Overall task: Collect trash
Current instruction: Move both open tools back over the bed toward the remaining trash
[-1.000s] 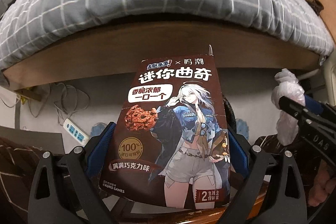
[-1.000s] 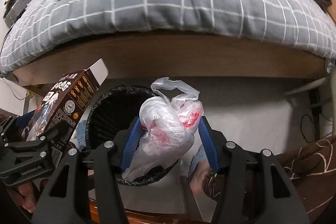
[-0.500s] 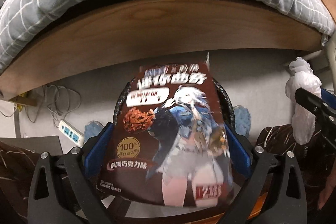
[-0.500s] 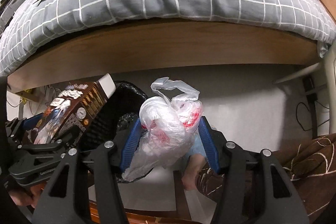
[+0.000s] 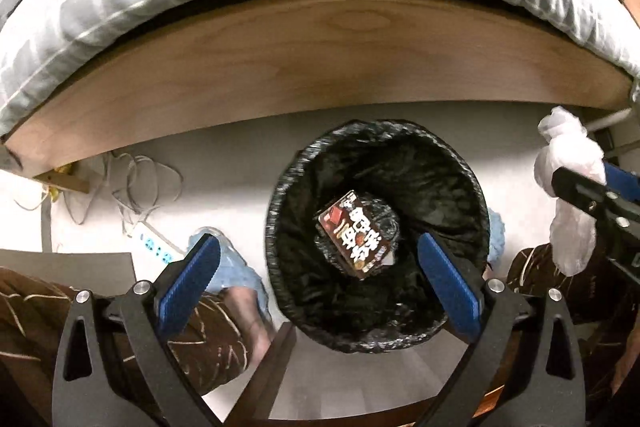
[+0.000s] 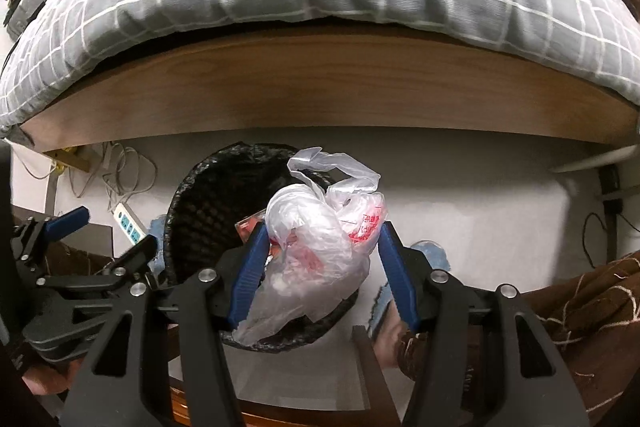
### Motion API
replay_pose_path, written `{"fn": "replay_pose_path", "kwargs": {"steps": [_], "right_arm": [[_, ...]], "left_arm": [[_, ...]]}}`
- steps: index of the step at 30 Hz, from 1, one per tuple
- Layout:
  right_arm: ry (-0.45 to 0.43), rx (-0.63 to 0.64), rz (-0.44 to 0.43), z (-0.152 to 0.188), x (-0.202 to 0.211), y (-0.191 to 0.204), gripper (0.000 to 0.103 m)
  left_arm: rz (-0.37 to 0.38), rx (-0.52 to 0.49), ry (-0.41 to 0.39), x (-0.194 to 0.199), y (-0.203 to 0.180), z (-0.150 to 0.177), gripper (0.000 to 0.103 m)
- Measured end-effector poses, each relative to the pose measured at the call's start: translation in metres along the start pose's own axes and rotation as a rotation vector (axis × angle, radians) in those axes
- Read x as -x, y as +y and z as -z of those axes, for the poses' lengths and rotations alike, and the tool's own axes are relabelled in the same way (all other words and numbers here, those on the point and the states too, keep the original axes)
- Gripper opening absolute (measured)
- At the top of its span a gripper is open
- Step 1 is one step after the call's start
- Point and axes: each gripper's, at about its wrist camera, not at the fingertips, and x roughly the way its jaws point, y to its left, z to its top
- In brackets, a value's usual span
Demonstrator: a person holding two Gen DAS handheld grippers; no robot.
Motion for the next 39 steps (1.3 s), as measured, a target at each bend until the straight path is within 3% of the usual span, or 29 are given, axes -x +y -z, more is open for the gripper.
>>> {"fn": "replay_pose_path", "kwargs": {"steps": [10, 13, 18, 29, 39], "right_arm": [[0.001, 0.086, -0.041, -0.005, 0.002, 0.027, 0.058], [-0.037, 0.111, -0.024, -0.003, 0.009, 0.03, 0.075], [-0.11, 0.116, 0.028, -0.006, 0.029, 0.021, 0.088], [-0.341, 0.07, 0.093, -0.045, 0.095, -0.003, 0.089], [-0.434, 0.016, 0.124, -0.11, 0.131, -0.04, 0.089]], "left_arm": [[-0.026, 0.094, -0.066, 0.029, 0.04, 0.001, 0.097], [-0.031, 0.085, -0.086, 0.033, 0.038, -0.001, 0.097], [-0.06, 0.06, -0.121, 0.042, 0.032, -0.005, 0.097], [-0.052, 0.063, -0.255, 0.098, 0.029, -0.05, 0.097], [-0.051, 0.098, -0.331, 0.136, 0.043, -0.12, 0.097]]}}
